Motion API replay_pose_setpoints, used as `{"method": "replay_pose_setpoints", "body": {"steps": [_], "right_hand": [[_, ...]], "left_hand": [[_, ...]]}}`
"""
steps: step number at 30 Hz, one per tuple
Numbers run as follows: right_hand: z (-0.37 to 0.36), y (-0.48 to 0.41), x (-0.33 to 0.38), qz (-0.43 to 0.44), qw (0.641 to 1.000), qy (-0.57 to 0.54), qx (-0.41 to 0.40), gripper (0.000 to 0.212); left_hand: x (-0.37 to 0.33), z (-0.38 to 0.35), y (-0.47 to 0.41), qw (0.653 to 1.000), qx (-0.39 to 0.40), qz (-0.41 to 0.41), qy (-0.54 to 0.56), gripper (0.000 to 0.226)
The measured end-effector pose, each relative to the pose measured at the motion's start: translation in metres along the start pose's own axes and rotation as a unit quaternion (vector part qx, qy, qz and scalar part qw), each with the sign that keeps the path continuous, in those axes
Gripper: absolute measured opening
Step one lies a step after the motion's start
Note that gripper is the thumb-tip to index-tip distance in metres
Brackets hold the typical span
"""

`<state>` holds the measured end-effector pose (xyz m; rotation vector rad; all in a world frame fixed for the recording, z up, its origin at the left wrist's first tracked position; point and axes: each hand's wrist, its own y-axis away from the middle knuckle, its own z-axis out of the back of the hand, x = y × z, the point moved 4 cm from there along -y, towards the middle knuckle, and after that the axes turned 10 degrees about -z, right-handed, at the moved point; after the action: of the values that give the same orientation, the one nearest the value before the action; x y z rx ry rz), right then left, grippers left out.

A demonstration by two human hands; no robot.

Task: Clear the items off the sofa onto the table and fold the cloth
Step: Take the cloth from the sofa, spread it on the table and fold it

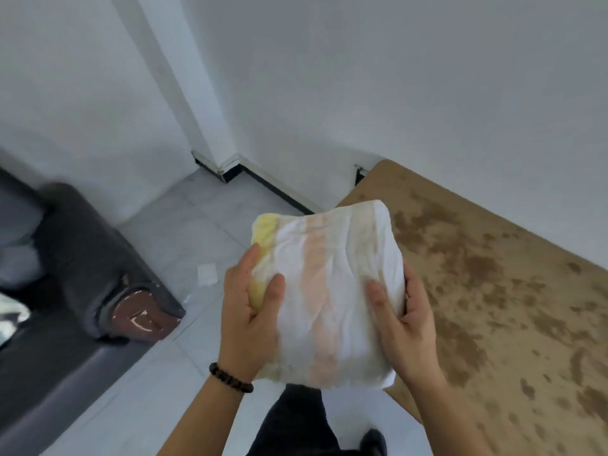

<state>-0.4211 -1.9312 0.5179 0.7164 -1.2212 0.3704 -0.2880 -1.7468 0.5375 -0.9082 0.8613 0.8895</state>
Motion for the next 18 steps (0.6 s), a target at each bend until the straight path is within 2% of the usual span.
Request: {"method": "replay_pose_setpoints", "body": {"steps": [5,8,11,15,18], "right_hand": [[-0.067,0.066,-0.024,-0.001,0.993,0.033,0.115,0.049],[-0.125,0.103,-0.021,0.014,0.981,0.057,0.183,0.057],[-0.198,0.143,-0.014,0.038,0.964,0.072,0.252,0.052],[-0.304,0.19,-0.005,0.079,0.947,0.092,0.298,0.052],[-0.376,0.217,0.001,0.102,0.931,0.116,0.33,0.054]], "left_hand": [[0.022,0.1,0.091,0.984,-0.132,0.117,-0.008,0.058],[0.032,0.169,0.13,0.97,-0.207,0.129,-0.025,0.05],[0.055,0.242,0.164,0.952,-0.27,0.136,-0.042,0.047],[0.09,0.34,0.188,0.929,-0.342,0.14,-0.029,0.043],[0.113,0.406,0.194,0.916,-0.377,0.138,-0.013,0.051]]}}
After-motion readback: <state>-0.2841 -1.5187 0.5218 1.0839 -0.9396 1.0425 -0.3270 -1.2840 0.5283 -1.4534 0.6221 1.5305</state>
